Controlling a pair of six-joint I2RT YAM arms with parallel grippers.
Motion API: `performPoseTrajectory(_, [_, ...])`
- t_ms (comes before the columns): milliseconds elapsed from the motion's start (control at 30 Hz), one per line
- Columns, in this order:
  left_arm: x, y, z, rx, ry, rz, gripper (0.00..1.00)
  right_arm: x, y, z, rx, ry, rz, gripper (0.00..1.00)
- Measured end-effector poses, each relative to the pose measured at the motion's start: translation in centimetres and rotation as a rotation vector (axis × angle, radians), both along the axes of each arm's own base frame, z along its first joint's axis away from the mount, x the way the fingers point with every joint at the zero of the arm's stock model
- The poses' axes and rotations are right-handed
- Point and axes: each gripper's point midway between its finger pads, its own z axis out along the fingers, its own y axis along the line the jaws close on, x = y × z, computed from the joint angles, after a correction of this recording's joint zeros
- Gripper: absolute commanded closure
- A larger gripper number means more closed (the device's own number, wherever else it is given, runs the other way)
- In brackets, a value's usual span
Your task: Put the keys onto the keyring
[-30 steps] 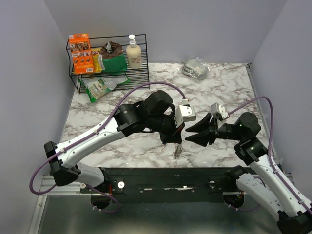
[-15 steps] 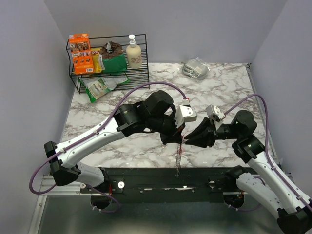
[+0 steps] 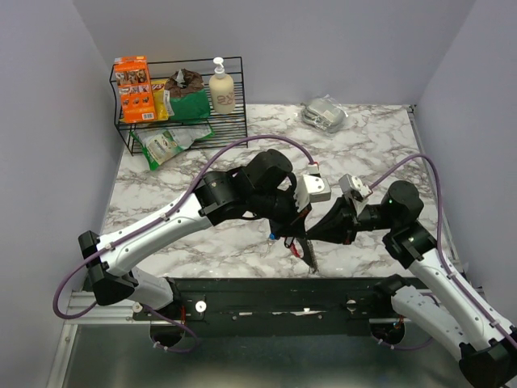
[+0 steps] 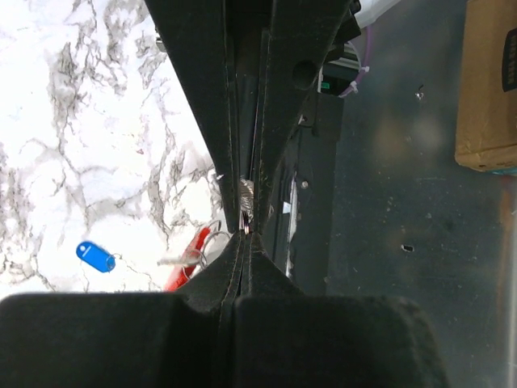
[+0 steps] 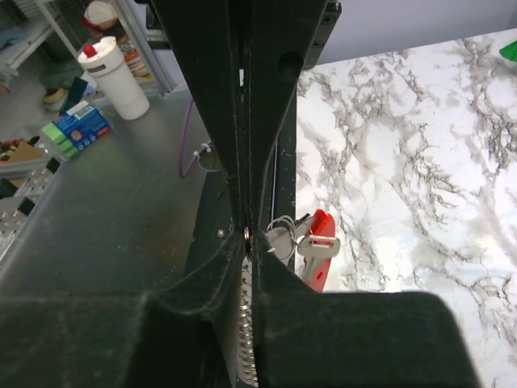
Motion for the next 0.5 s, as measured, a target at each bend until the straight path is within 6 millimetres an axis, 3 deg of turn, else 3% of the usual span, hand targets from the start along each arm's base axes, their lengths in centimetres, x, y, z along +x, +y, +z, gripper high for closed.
performPoseTrajectory(100, [-0.05, 0.08, 0.06, 0.006, 0.003, 0.0, 1.0, -0.11, 0.02, -0.1, -0.003, 0.008, 0.008, 0.99])
performPoseTrajectory(333, [-0.11, 0.12, 0.24, 0.009, 0.002, 0.001, 1.0, -0.26, -0.02, 0.08, 0.002, -0.002, 0.01, 1.0])
performPoseTrajectory(433, [-0.01, 0.06, 0.36, 0.006, -0.004, 0.011, 0.86, -0.19, -0.07, 0.26, 0.006, -0.009, -0.005, 1.0])
performPoseTrajectory(500, [0.23, 0.01, 0.83, -0.013, -0.016, 0.03, 0.7, -0.04, -0.14, 0.65, 0.015, -0.022, -0.027, 1.0])
